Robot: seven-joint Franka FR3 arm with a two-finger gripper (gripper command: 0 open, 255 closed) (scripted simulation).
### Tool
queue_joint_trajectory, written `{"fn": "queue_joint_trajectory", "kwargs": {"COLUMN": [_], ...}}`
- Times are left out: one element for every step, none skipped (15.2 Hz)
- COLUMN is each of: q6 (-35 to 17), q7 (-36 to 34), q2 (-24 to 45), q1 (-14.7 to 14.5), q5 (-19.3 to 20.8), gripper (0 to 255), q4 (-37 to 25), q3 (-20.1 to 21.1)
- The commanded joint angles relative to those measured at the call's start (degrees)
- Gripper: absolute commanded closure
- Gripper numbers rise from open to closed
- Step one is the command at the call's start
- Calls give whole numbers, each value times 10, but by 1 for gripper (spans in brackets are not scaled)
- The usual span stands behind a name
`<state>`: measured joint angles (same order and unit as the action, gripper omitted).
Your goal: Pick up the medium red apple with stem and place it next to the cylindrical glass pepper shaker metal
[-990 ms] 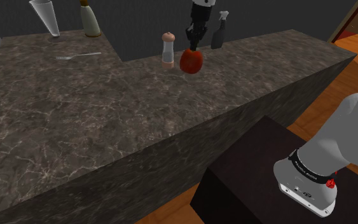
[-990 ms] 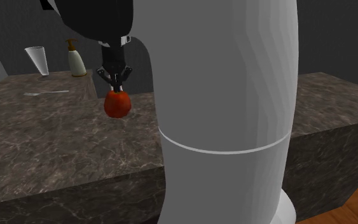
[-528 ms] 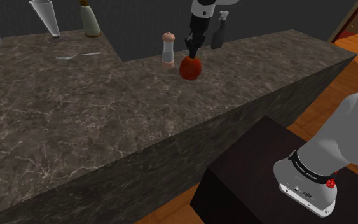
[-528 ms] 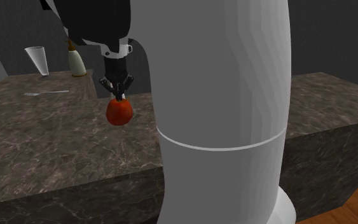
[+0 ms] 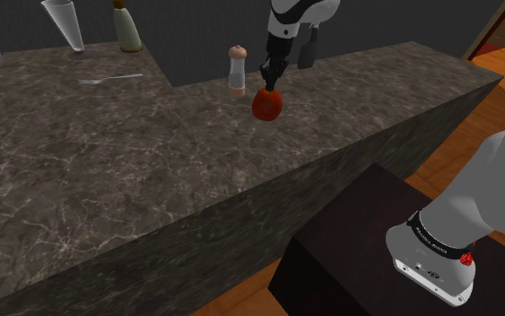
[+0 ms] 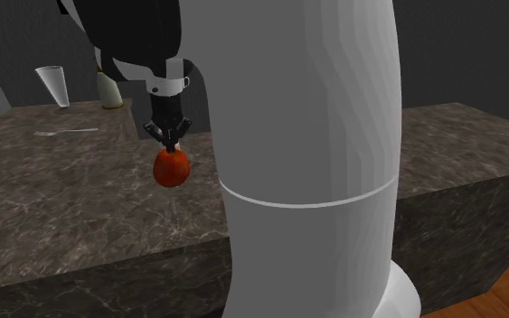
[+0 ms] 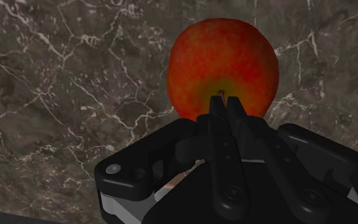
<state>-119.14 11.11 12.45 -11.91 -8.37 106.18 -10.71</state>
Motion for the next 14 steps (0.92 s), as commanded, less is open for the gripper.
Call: {"fn": "queue_joint_trajectory", "kwargs": {"q6": [-1,-1,-1,-1,-1,-1,-1,-1,-1,-1,-1,16,34,51], "q7": [0,0,0,0,0,0,0,0,0,0,0,-1,-3,-4], "q2": [0,0,0,0,0,0,0,0,0,0,0,-6,-13,-18], "q1": [0,0,0,0,0,0,0,0,0,0,0,1,1,2], "q5": [0,0,0,0,0,0,0,0,0,0,0,2,5,7], "gripper": [255,255,255,255,255,0,0,0,0,0,0,0,0,0], "q4": [0,0,0,0,0,0,0,0,0,0,0,-10,-22,-34], "q3": [0,0,0,0,0,0,0,0,0,0,0,-1,-2,-3]}}
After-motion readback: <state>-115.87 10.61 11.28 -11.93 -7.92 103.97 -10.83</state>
